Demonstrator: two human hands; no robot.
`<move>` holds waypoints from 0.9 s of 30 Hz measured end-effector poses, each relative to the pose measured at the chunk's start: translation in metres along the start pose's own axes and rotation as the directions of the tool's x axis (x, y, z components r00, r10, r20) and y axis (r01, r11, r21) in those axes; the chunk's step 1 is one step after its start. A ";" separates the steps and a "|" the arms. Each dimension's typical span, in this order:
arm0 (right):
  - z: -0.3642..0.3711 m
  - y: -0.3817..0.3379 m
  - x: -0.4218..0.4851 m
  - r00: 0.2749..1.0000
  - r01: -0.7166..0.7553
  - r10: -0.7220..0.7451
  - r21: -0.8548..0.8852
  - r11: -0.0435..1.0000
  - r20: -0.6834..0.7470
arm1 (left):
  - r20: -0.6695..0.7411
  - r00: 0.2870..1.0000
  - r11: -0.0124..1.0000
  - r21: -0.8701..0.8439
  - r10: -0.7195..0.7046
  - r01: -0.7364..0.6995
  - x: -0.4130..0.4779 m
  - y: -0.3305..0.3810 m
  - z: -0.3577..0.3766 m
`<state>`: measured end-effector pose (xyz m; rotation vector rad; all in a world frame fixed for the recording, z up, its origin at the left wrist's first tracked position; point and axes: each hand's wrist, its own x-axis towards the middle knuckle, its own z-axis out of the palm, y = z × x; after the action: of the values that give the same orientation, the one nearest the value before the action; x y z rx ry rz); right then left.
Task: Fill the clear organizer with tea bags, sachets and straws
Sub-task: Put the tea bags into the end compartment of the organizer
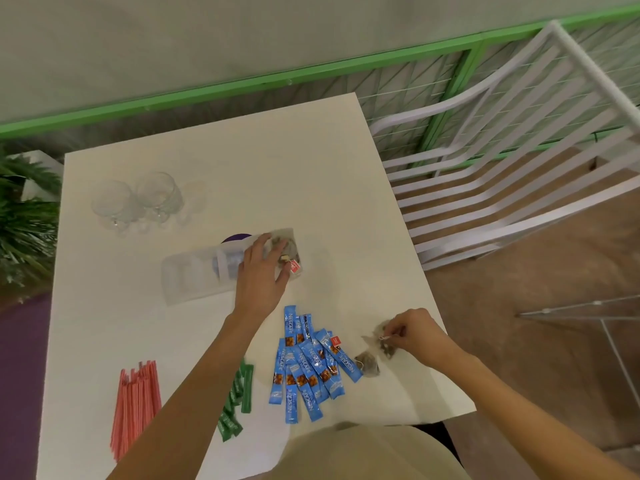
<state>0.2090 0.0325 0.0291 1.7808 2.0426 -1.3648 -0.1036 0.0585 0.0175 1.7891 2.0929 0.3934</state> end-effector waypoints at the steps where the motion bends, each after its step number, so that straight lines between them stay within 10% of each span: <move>1: -0.002 -0.003 0.000 1.000 0.003 -0.003 0.028 1.000 -0.011 | -0.035 0.999 0.999 -0.035 0.021 -0.022 -0.003 0.004 0.000; 6: -0.013 -0.016 0.003 0.998 0.047 -0.039 0.146 0.988 -0.054 | -0.076 0.990 0.948 -0.286 0.122 -0.139 -0.036 0.040 0.006; 13: -0.014 -0.034 0.007 0.996 0.085 -0.070 0.439 0.894 -0.050 | 0.411 0.906 0.746 -0.633 0.098 0.206 -0.085 0.096 0.017; 27: -0.011 -0.034 0.001 0.994 0.031 -0.091 0.605 0.795 0.067 | 0.384 0.916 0.589 -0.717 -0.112 0.373 -0.085 0.104 0.024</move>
<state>0.1849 0.0433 0.0533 1.8013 1.7349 -2.2737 0.0112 -0.0094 0.0483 0.9363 1.5327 0.7579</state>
